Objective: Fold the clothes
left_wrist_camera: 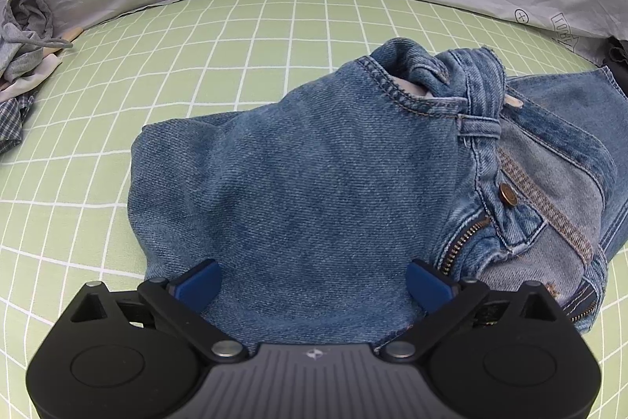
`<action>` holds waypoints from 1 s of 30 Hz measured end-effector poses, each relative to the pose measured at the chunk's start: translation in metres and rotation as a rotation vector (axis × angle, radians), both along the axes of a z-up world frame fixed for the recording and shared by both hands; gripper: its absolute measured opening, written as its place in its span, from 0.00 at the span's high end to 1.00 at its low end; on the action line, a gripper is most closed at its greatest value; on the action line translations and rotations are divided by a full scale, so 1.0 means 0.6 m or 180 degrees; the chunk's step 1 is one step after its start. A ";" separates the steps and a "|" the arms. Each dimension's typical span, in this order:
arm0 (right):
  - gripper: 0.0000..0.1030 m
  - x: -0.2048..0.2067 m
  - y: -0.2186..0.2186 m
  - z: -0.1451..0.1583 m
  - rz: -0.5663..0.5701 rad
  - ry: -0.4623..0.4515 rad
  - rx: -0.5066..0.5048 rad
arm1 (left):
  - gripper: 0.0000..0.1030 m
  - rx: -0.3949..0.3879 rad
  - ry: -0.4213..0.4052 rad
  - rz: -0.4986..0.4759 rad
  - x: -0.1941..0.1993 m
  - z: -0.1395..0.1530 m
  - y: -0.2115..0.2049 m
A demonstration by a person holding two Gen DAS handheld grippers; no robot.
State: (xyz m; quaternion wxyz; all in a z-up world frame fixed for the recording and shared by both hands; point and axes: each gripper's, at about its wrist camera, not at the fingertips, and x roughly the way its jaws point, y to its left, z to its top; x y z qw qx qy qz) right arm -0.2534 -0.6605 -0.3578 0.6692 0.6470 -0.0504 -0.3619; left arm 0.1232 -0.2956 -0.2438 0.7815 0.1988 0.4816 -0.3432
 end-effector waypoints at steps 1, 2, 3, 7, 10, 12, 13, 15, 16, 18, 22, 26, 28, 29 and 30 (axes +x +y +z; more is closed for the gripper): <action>0.86 -0.003 0.004 -0.001 -0.0028 -0.0154 0.0023 | 0.02 0.0002 0.0001 0.0004 0.000 0.000 -0.001; 0.86 -0.005 0.009 -0.001 -0.0059 -0.0335 0.0048 | 0.02 0.0004 0.0003 0.0008 0.000 -0.001 -0.001; 0.86 -0.006 0.015 -0.002 -0.0096 -0.0527 0.0075 | 0.01 0.0006 0.0004 0.0014 0.000 -0.001 -0.001; 0.86 0.000 0.046 0.005 -0.0236 -0.1163 0.0158 | 0.00 0.0008 0.0015 0.0030 0.002 -0.003 -0.002; 0.86 0.017 0.071 0.014 -0.0209 -0.1595 0.0197 | 0.00 0.0019 0.0032 0.0045 0.003 -0.003 -0.002; 0.86 0.034 0.087 0.027 -0.0132 -0.1769 0.0198 | 0.00 0.0033 0.0044 0.0048 0.004 -0.003 -0.003; 0.86 0.043 0.098 0.033 -0.0090 -0.1853 0.0210 | 0.00 0.0036 0.0047 0.0049 0.005 -0.003 -0.003; 0.86 0.061 0.120 0.044 0.0005 -0.2004 0.0241 | 0.00 0.0030 0.0043 0.0052 0.004 -0.003 -0.002; 0.86 0.072 0.133 0.050 0.0066 -0.2057 0.0265 | 0.00 0.0024 0.0039 0.0056 0.004 -0.004 -0.002; 0.86 0.094 0.159 0.061 0.0188 -0.2163 0.0313 | 0.00 0.0014 0.0033 0.0066 0.003 -0.004 -0.001; 0.86 0.139 0.211 0.081 0.0446 -0.2362 0.0419 | 0.00 0.0001 0.0028 0.0065 0.002 -0.005 0.001; 0.86 0.187 0.256 0.096 0.0761 -0.2466 0.0538 | 0.00 -0.0003 0.0026 0.0054 0.003 -0.005 0.002; 0.86 0.215 0.282 0.105 0.0995 -0.2443 0.0580 | 0.00 -0.0005 0.0020 0.0048 0.003 -0.005 -0.001; 0.86 0.227 0.294 0.107 0.1101 -0.2418 0.0601 | 0.00 -0.0008 0.0017 0.0043 0.002 -0.005 0.000; 0.86 0.240 0.307 0.108 0.1204 -0.2378 0.0632 | 0.00 -0.0012 0.0013 0.0037 0.002 -0.005 0.000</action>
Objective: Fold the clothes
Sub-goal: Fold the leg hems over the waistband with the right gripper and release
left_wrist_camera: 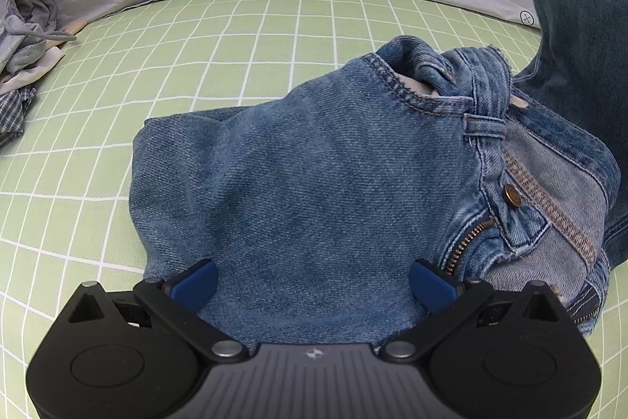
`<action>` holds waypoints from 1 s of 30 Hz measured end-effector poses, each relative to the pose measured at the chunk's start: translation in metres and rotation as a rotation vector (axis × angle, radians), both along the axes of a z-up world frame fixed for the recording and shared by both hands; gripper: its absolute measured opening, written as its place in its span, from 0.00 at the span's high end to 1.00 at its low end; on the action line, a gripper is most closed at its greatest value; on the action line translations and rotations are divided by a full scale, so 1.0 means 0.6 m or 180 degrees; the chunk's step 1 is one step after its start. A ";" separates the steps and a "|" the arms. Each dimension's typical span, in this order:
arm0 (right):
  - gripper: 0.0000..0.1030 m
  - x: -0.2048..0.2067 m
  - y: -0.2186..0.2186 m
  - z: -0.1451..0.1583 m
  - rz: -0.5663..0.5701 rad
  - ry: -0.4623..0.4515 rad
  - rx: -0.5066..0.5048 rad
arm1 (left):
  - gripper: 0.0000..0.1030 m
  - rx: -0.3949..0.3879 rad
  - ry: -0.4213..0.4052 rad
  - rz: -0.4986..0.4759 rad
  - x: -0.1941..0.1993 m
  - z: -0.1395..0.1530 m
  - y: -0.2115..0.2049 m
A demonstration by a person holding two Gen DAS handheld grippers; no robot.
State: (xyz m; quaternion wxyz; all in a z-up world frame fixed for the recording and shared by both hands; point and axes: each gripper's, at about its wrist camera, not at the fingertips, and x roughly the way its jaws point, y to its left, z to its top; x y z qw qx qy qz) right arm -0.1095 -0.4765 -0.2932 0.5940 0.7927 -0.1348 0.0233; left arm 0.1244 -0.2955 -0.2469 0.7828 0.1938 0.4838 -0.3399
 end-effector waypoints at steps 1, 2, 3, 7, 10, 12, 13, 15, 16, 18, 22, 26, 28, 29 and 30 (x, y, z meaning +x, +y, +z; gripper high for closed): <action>0.86 0.013 0.013 -0.001 0.0106 0.0044 -0.0010 | 0.00 -0.0004 -0.0003 -0.0006 0.000 0.000 0.000; 0.86 0.025 0.025 -0.003 0.0214 0.0112 -0.0018 | 0.00 -0.0007 -0.0005 -0.0015 0.000 0.000 0.001; 0.86 0.038 0.037 -0.007 0.0326 0.0195 -0.0024 | 0.00 -0.0011 -0.0003 -0.0027 0.000 0.000 0.001; 0.85 0.089 0.073 -0.036 0.0820 0.0826 -0.0095 | 0.00 -0.0029 0.0020 -0.0085 0.002 0.000 0.004; 0.85 0.102 0.094 -0.070 0.1009 0.1288 -0.0034 | 0.00 -0.0039 0.0021 -0.0125 0.003 0.000 0.005; 0.86 0.105 0.106 -0.084 0.1084 0.1520 -0.0009 | 0.00 -0.0049 0.0017 -0.0152 0.003 0.000 0.007; 0.85 0.104 0.107 -0.079 0.1088 0.1542 -0.0040 | 0.00 -0.0058 0.0018 -0.0159 0.003 0.000 0.008; 0.74 0.103 0.109 -0.065 0.1097 0.1582 -0.0138 | 0.00 -0.0070 0.0015 -0.0170 0.004 0.000 0.009; 0.66 0.103 0.108 -0.052 0.1105 0.1596 -0.0236 | 0.00 -0.0074 0.0012 -0.0171 0.004 0.000 0.009; 0.35 0.104 0.110 -0.022 0.1116 0.1580 -0.0470 | 0.00 -0.0080 0.0007 -0.0170 0.003 0.000 0.009; 0.24 0.101 0.119 0.028 0.1096 0.1307 -0.0714 | 0.00 -0.0095 0.0006 -0.0175 0.004 0.000 0.010; 0.13 0.093 0.112 0.066 0.1011 0.1209 -0.0931 | 0.00 -0.0097 0.0050 -0.0197 0.006 0.002 0.011; 0.08 0.085 0.105 0.079 0.0942 0.1354 -0.1081 | 0.00 -0.0103 0.0075 -0.0209 0.005 0.005 0.014; 0.04 0.081 0.101 0.083 0.0914 0.1465 -0.1147 | 0.00 -0.0108 0.0081 -0.0215 0.004 0.006 0.016; 0.03 0.078 0.097 0.085 0.0893 0.1650 -0.1258 | 0.00 -0.0114 0.0082 -0.0214 0.001 0.008 0.018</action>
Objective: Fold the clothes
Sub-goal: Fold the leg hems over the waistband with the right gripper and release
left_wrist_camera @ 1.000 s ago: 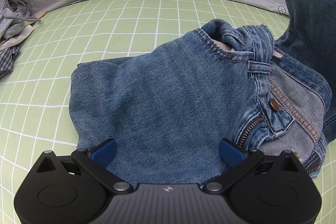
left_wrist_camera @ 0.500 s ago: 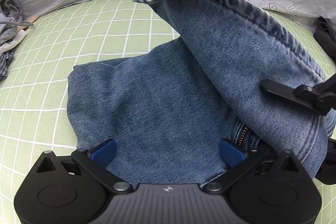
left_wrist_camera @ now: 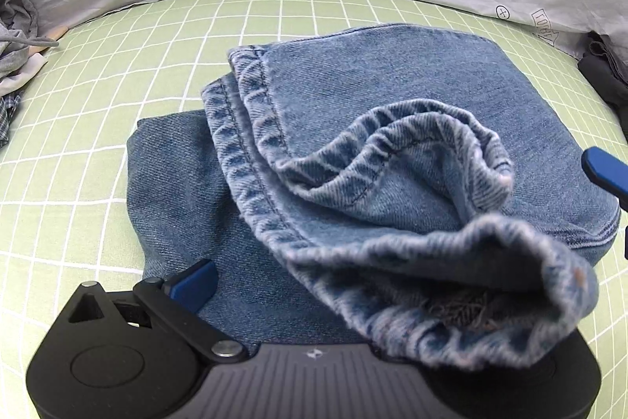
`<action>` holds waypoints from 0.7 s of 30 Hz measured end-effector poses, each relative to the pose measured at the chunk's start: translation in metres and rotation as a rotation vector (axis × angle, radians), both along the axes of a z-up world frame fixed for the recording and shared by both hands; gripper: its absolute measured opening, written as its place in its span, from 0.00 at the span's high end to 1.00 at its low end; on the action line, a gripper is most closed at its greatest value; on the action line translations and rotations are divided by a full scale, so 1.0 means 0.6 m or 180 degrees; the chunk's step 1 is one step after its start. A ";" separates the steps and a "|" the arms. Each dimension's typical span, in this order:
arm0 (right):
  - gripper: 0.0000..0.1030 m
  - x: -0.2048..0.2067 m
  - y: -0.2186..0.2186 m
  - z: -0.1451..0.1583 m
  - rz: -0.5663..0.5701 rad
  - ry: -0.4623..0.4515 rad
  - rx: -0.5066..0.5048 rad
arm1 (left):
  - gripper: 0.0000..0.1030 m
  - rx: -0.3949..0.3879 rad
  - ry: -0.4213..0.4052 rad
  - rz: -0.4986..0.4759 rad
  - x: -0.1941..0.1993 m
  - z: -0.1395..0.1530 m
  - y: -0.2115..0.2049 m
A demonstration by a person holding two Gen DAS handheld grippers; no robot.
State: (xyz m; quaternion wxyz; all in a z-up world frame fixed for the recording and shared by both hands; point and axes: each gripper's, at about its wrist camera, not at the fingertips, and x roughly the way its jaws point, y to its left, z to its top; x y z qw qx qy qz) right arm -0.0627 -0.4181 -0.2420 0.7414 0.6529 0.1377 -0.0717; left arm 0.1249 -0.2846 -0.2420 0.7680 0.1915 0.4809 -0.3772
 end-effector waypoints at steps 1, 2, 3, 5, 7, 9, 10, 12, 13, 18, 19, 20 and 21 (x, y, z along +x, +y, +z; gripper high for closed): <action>0.03 -0.002 -0.004 0.000 -0.0016 0.0221 -0.0187 | 0.00 -0.0010 0.0001 0.0006 -0.004 0.002 0.003; 0.03 -0.005 -0.007 0.000 -0.0031 0.0441 -0.0373 | 0.00 -0.0021 0.0004 0.0014 -0.008 0.005 0.007; 0.02 -0.007 -0.011 0.000 -0.0047 0.0662 -0.0560 | 0.00 -0.0032 0.0008 0.0017 -0.007 0.005 0.013; 0.02 -0.003 -0.008 0.001 0.0004 0.1066 -0.0980 | 0.00 -0.0063 0.0024 0.0023 -0.006 0.010 0.026; 0.02 -0.005 0.000 -0.003 0.0097 0.1293 -0.1322 | 0.00 -0.0112 0.0044 0.0050 -0.007 0.017 0.038; 0.02 0.008 0.008 -0.006 0.0184 0.1443 -0.1541 | 0.00 -0.0169 0.0056 0.0101 -0.006 0.026 0.052; 0.02 0.014 0.012 -0.007 0.0228 0.1518 -0.1650 | 0.00 -0.0198 0.0062 0.0127 -0.006 0.031 0.059; 0.02 0.026 0.017 -0.004 0.0312 0.1627 -0.1776 | 0.00 -0.0245 0.0024 0.0241 -0.007 0.044 0.085; 0.02 0.028 0.018 -0.005 0.0344 0.1667 -0.1811 | 0.00 -0.0262 -0.0012 0.0330 -0.003 0.052 0.096; 0.02 0.039 0.022 -0.009 0.0445 0.1808 -0.1899 | 0.01 -0.0559 -0.0093 0.0820 0.022 0.095 0.142; 0.02 0.040 0.021 -0.010 0.0458 0.1824 -0.1902 | 0.01 -0.0647 -0.0100 0.0889 0.027 0.105 0.148; 0.02 0.042 0.021 -0.011 0.0472 0.1839 -0.1907 | 0.01 -0.0750 -0.0109 0.0943 0.031 0.116 0.148; 0.02 0.043 0.021 -0.012 0.0485 0.1854 -0.1916 | 0.01 -0.0842 -0.0122 0.0960 0.034 0.126 0.145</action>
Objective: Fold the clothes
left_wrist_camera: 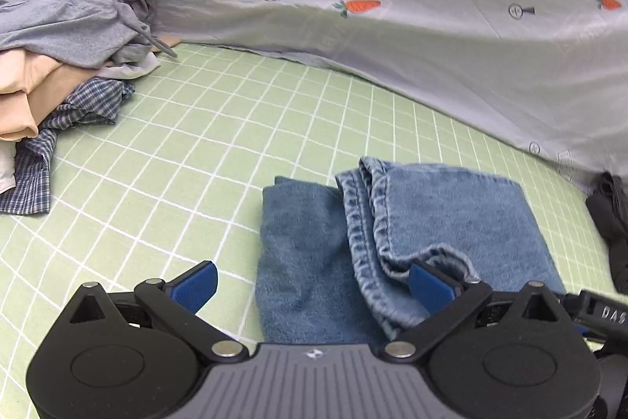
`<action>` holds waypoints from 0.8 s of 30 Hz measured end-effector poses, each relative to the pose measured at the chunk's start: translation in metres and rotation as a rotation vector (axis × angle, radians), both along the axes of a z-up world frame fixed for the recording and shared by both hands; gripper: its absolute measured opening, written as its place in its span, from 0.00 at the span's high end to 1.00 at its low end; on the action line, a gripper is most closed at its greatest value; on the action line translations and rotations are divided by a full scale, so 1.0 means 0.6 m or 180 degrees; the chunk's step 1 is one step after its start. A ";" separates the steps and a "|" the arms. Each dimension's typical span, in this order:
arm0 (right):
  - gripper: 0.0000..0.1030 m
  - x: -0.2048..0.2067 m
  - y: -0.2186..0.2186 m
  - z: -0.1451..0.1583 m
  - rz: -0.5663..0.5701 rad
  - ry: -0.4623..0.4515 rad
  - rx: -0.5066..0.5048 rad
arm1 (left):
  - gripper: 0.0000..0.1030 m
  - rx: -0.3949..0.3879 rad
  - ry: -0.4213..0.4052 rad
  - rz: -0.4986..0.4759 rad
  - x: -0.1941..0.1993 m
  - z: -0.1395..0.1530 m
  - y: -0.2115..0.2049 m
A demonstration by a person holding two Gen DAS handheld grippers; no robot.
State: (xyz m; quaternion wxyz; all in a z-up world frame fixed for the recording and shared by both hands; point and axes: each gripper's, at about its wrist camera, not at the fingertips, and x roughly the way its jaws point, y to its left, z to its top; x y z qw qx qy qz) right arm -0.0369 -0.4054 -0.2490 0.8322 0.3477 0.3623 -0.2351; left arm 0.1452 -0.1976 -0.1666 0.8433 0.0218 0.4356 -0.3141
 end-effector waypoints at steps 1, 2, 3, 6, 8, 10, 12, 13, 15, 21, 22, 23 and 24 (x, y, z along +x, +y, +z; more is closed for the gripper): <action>0.02 0.000 0.001 0.000 0.0011 0.0018 -0.0012 | 0.01 -0.0059 -0.0030 -0.0015 0.002 0.009 -0.006; 0.02 0.001 0.002 0.001 0.0022 0.0035 -0.0023 | 0.01 -0.0089 -0.0067 -0.0053 0.003 0.016 -0.015; 0.02 0.001 0.003 0.001 0.0033 0.0053 -0.0035 | 0.00 -0.0081 -0.0108 -0.0119 0.001 0.019 -0.025; 0.02 -0.002 0.004 0.004 0.0035 0.0055 -0.0036 | 0.00 0.0109 -0.0191 -0.0378 -0.012 0.004 -0.066; 0.02 -0.008 -0.003 0.006 -0.0024 -0.0016 0.0055 | 0.00 0.0334 -0.0162 -0.0498 -0.021 -0.024 -0.091; 0.02 -0.018 -0.013 0.008 -0.0121 -0.0153 0.0218 | 0.00 0.0577 -0.0126 -0.0587 -0.028 -0.054 -0.110; 0.02 -0.032 -0.028 0.007 -0.0266 -0.0449 0.0589 | 0.00 0.0839 -0.0043 -0.0588 -0.031 -0.091 -0.113; 0.02 -0.039 -0.036 0.005 -0.0336 -0.0601 0.0785 | 0.00 0.0877 0.0039 -0.0560 -0.029 -0.105 -0.109; 0.02 -0.050 -0.050 0.002 -0.0468 -0.0856 0.1126 | 0.00 0.0726 0.0294 -0.0425 -0.016 -0.121 -0.088; 0.02 -0.028 -0.068 0.013 -0.0437 -0.0869 0.1246 | 0.00 0.0602 0.0561 -0.0325 0.000 -0.133 -0.072; 0.02 -0.024 -0.071 0.014 -0.0425 -0.0886 0.1292 | 0.00 0.0611 0.0568 -0.0331 0.000 -0.134 -0.074; 0.02 -0.020 -0.075 0.015 -0.0411 -0.0899 0.1325 | 0.00 0.0614 0.0582 -0.0333 0.000 -0.135 -0.074; 0.02 -0.015 -0.078 0.018 -0.0391 -0.0898 0.1333 | 0.00 0.0610 0.0605 -0.0331 0.001 -0.137 -0.074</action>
